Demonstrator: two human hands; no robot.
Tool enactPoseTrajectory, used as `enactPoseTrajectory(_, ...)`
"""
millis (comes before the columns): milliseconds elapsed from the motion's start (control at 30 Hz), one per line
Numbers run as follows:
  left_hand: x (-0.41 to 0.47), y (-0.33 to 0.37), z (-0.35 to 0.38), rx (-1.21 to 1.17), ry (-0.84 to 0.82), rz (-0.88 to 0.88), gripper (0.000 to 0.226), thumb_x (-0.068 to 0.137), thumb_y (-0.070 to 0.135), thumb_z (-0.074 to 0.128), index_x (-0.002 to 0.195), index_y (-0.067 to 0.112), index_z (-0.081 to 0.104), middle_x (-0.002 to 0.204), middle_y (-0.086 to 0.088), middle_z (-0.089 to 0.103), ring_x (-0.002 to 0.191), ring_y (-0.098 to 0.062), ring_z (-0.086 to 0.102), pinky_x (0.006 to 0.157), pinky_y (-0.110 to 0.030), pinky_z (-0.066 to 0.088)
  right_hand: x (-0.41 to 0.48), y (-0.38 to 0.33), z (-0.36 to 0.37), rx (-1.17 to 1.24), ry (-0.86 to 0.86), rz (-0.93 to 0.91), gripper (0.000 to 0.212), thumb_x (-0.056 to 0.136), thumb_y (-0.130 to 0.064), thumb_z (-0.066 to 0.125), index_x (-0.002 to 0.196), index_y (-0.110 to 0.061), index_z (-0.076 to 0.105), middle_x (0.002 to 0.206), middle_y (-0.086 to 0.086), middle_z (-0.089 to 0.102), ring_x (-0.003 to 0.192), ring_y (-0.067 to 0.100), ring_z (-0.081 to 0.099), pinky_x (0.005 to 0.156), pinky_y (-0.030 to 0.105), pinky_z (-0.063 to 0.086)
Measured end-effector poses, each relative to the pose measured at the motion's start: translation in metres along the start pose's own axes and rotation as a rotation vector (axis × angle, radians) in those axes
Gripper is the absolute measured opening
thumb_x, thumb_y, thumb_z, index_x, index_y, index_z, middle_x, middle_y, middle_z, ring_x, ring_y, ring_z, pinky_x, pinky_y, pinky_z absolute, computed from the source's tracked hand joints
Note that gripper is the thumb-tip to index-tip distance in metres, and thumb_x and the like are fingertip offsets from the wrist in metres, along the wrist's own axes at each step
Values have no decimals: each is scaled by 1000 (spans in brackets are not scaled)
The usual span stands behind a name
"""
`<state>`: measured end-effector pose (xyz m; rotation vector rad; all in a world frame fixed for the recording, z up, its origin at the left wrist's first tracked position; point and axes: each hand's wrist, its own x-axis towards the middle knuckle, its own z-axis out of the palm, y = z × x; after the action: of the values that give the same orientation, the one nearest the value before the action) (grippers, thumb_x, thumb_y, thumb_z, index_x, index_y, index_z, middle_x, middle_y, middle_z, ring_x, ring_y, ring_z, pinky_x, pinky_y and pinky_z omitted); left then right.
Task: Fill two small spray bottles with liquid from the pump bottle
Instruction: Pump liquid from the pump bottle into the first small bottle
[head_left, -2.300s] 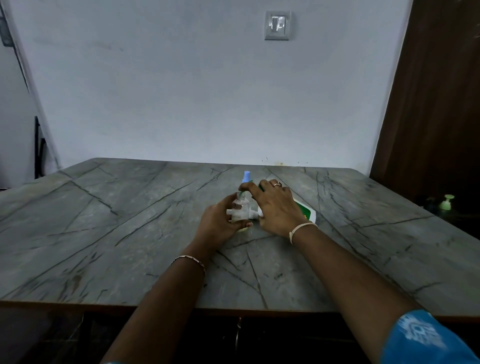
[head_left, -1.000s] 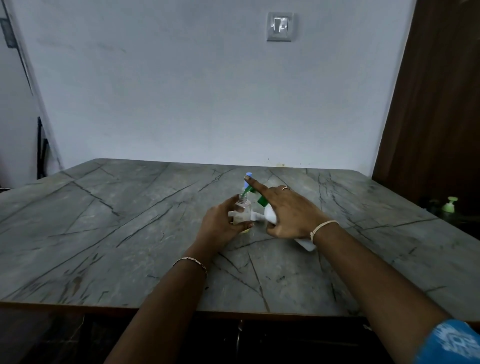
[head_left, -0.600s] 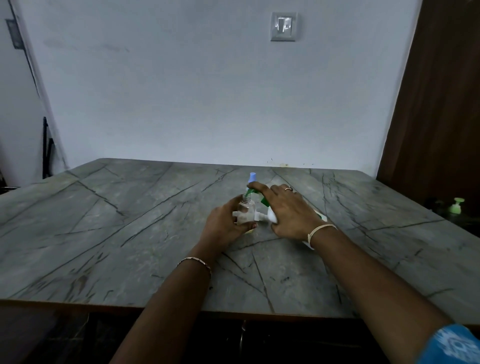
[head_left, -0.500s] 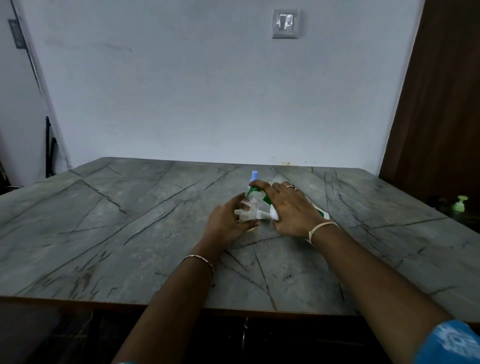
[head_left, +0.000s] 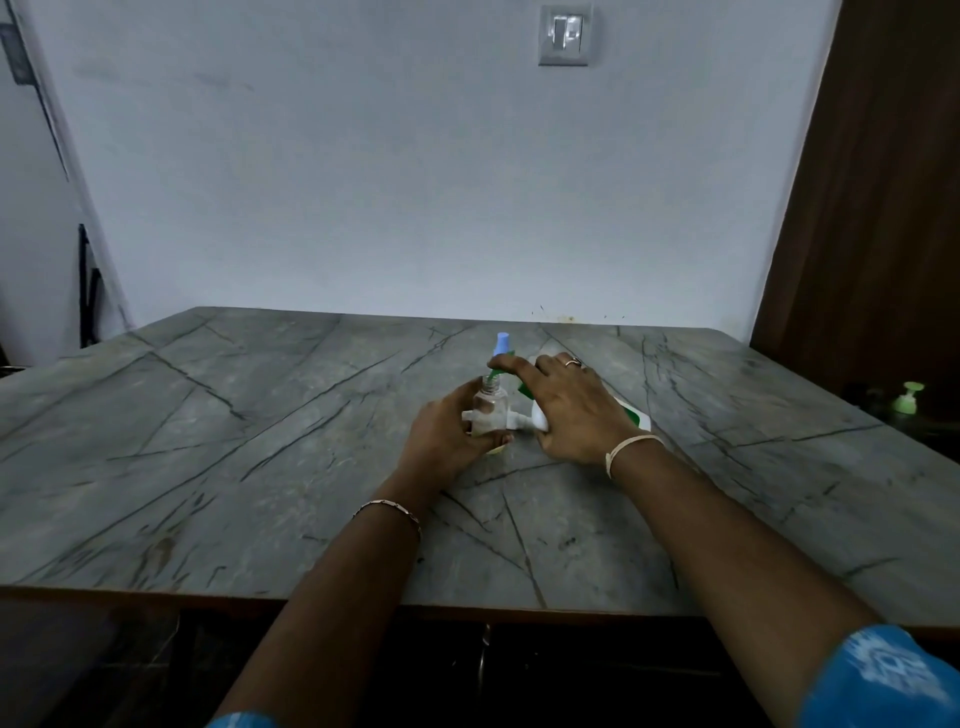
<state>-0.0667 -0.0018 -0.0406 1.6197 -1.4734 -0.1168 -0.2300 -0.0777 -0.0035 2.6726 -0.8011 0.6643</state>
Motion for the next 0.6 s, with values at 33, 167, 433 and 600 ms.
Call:
enactPoseTrajectory(33, 0, -1, 0, -1, -1, -5, 83, 68, 36, 83, 140, 24, 43, 120, 0, 65, 104, -14, 63, 91, -31, 53, 1, -1, 0, 5, 4, 6, 91, 72, -23, 68, 145, -37, 16, 108, 3, 52, 104, 26, 46, 86, 44, 46)
enactPoseTrajectory(167, -1, -2, 1, -22, 8, -4, 84, 66, 35, 84, 139, 24, 44, 117, 0, 66, 103, -14, 63, 91, -34, 53, 4, -5, -1, -1, 12, 8, 87, 71, -20, 69, 144, -32, 24, 111, 5, 52, 106, 27, 46, 88, 43, 45)
enactPoseTrajectory(433, -3, 3, -2, -20, 15, 1, 82, 66, 34, 84, 138, 22, 46, 115, 0, 67, 102, -14, 64, 89, -31, 53, 0, -4, 0, -27, 12, 0, 90, 71, -22, 68, 143, -40, 16, 97, 1, 50, 100, 26, 48, 80, 41, 48)
enactPoseTrajectory(600, -2, 3, -2, 28, 26, 16, 88, 58, 40, 87, 135, 22, 49, 113, 2, 67, 99, -13, 64, 85, -26, 52, 0, -5, -2, -11, 6, 16, 87, 71, -21, 69, 141, -38, 19, 100, 2, 52, 102, 26, 48, 81, 40, 46)
